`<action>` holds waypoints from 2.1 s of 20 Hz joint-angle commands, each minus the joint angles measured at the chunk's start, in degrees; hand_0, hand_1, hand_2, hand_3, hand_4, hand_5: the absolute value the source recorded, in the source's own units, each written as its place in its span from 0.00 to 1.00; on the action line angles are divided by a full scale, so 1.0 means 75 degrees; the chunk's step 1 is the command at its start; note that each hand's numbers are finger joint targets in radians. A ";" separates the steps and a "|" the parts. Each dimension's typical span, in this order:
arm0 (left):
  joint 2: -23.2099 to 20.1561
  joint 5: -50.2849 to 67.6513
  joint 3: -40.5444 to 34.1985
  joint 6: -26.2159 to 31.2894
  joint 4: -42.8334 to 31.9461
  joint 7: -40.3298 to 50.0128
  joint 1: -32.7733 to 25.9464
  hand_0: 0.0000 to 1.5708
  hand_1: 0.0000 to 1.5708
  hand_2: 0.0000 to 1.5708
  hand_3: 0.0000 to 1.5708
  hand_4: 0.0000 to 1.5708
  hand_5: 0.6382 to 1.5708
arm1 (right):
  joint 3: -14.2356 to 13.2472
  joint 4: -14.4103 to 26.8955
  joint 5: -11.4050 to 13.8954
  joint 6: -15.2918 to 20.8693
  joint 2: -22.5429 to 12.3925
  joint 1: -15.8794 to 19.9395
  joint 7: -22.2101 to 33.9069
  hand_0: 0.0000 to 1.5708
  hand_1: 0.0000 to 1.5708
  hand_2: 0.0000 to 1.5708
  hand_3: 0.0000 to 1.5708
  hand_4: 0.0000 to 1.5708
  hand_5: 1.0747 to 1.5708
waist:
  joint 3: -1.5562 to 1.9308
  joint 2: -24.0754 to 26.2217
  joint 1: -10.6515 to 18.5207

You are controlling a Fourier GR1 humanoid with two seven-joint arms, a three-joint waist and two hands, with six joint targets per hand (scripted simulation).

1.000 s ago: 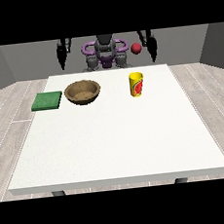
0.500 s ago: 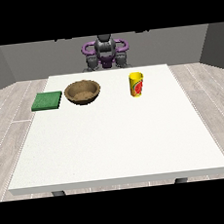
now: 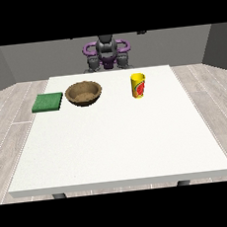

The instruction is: Pick the cup and pour the ball into the bowl, then pick the bowl and place it on the pad

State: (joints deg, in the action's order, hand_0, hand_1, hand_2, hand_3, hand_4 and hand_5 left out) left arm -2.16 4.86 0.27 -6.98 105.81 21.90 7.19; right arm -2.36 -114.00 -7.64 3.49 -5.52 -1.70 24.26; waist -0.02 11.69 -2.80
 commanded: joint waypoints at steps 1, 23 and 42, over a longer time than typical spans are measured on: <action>0.0128 -0.0343 0.0028 -0.0167 -0.0380 -0.0745 0.0732 0.00 0.00 0.00 0.00 0.39 0.98 | -0.0083 0.0031 0.0103 0.0170 0.0065 0.0926 -0.0338 0.00 0.00 0.00 0.00 0.47 0.95 | 0.0001 -0.1264 -0.0024; -0.0302 -0.0636 -0.0984 0.0484 -0.5105 -0.5633 0.1661 0.00 0.00 0.00 0.00 0.01 0.86 | -0.1783 0.2604 -0.1239 -0.1633 -0.0883 0.1455 -0.3258 0.00 0.00 0.00 0.00 0.42 0.98 | 0.0004 -0.3279 -0.0486; -0.0514 -0.1106 -0.1830 -0.0889 -0.9282 -0.8824 0.2504 0.81 0.81 1.00 1.00 0.85 0.91 | -0.1989 0.1753 -0.2120 -0.2275 -0.1668 0.1745 -0.2234 0.00 0.00 0.00 0.05 0.41 0.99 | -0.0007 -0.3726 -0.1493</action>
State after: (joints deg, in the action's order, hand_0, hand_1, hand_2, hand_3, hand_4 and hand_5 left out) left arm -7.95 -1.11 -13.74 -8.62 40.83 -40.32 27.17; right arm -15.42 -98.59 -19.78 -11.98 -14.92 10.40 2.89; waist 0.14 -15.87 -12.04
